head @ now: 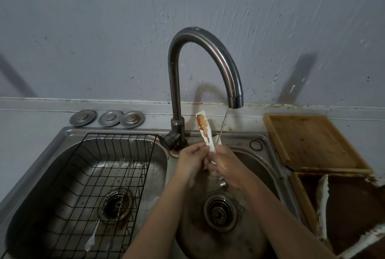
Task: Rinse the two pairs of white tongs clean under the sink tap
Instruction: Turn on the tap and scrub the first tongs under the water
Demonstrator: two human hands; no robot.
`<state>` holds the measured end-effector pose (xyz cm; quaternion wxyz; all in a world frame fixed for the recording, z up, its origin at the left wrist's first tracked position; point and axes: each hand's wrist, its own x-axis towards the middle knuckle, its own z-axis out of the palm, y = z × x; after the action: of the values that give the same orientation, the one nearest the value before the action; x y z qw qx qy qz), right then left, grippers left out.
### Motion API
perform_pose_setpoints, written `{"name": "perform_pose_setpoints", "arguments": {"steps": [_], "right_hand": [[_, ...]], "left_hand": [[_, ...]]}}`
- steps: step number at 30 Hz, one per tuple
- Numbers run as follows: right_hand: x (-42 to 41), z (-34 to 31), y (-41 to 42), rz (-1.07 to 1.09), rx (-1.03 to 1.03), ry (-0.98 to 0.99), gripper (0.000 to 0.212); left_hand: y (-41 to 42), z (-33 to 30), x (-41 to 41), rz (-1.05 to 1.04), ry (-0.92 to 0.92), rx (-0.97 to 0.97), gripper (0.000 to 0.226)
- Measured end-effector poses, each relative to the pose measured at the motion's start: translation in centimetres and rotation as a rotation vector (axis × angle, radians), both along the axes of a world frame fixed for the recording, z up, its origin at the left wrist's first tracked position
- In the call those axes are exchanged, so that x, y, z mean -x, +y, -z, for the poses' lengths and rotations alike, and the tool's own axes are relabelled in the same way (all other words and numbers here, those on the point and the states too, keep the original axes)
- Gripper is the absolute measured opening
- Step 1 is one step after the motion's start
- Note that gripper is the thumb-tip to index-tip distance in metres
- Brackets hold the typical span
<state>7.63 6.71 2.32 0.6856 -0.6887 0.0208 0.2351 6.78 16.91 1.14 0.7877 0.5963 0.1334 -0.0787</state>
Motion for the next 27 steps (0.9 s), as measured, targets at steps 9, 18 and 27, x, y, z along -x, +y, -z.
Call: {"name": "perform_pose_setpoints", "arguments": {"steps": [9,18,27], "right_hand": [[0.3,-0.8,-1.1,-0.022,0.250,-0.061,0.033],[0.5,-1.0,-1.3,-0.042,0.537,-0.071,0.052],[0.6,-0.8,-2.5,-0.155,0.366,-0.004,0.018]], "left_hand": [[-0.3,-0.6,1.0,0.017,0.040,0.117,0.019],[-0.7,-0.3,1.6,0.030,0.085,0.189,0.026],[-1.1,0.4,1.6,-0.005,0.111,0.305,0.010]]}}
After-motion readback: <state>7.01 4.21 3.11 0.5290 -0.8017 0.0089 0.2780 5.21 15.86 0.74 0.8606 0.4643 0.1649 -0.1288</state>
